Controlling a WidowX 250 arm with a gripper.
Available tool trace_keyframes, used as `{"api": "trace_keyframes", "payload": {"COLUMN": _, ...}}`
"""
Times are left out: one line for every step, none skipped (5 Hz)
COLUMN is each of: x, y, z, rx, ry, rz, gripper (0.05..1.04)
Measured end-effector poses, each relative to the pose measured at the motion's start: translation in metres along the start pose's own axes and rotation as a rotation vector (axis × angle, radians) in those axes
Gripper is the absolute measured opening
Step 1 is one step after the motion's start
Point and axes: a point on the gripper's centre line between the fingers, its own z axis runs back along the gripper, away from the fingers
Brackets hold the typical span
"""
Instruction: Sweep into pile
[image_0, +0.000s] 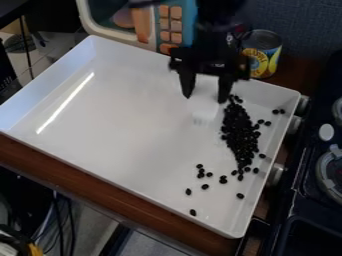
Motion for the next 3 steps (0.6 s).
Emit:
{"api": "trace_keyframes", "payload": {"x": -0.014, "y": 0.012, "z": 0.01, "rx": 0.104, "ry": 0.028, "rz": 0.189, "gripper": 0.68}}
{"api": "trace_keyframes", "payload": {"x": -0.039, "y": 0.006, "z": 0.004, "rx": 0.16, "ry": 0.102, "rz": 0.405, "gripper": 0.681}}
{"api": "trace_keyframes", "payload": {"x": -0.061, "y": -0.003, "z": -0.011, "rx": 0.164, "ry": 0.233, "rz": 0.578, "gripper": 0.681}}
